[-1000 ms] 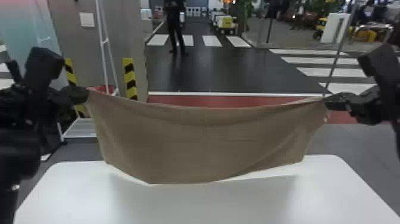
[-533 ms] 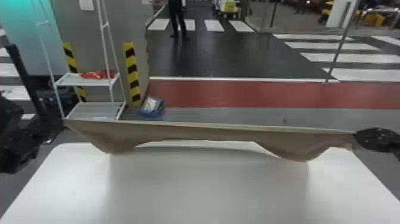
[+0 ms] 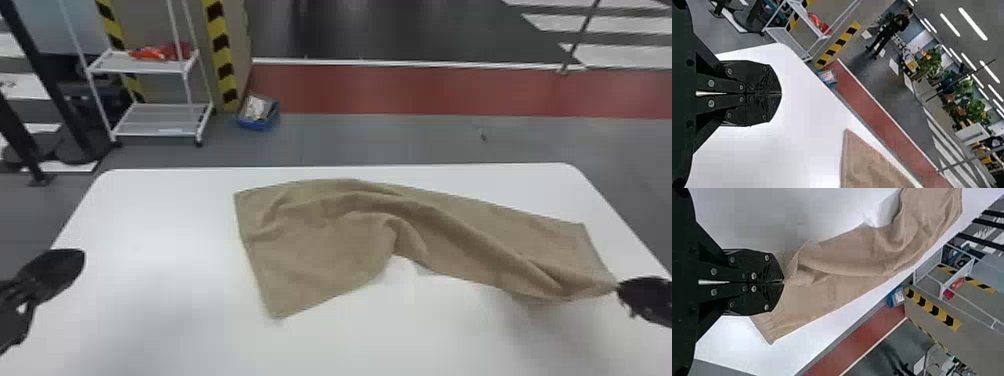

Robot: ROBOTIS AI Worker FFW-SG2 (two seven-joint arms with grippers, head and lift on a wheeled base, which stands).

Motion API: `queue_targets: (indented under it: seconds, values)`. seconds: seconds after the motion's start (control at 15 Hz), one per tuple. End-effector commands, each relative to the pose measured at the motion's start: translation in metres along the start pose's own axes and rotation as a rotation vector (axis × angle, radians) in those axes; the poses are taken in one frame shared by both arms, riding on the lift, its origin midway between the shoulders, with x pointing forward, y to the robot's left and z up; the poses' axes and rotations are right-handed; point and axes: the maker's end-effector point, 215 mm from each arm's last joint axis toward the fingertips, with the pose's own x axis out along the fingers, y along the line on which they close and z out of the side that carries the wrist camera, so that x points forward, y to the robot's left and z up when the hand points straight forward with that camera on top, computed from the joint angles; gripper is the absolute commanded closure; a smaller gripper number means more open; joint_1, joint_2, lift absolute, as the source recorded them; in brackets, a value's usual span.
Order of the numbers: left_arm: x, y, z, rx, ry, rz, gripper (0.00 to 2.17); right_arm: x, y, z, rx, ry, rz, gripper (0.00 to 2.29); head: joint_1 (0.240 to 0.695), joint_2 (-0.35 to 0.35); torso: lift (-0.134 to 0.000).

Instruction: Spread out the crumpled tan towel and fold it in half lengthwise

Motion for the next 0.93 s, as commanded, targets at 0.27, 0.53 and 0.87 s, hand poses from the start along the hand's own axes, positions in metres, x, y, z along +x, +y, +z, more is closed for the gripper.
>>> queue_targets:
  seconds: [0.27, 0.53, 0.87]
  values:
    - [-0.021, -0.133, 0.071, 0.064, -0.183, -0.274, 0.54, -0.007, 0.019, 0.004, 0.012, -0.025, 0.027, 1.32, 0.695, -0.095, -0.124]
    - [-0.011, -0.201, 0.1, 0.188, -0.199, -0.373, 0.5, -0.012, 0.02, 0.004, 0.018, -0.02, 0.017, 1.32, 0.695, -0.271, -0.124]
    - [0.008, -0.238, 0.117, 0.249, -0.185, -0.4, 0.51, -0.011, 0.028, 0.003, 0.022, -0.016, 0.026, 1.32, 0.695, -0.35, -0.124]
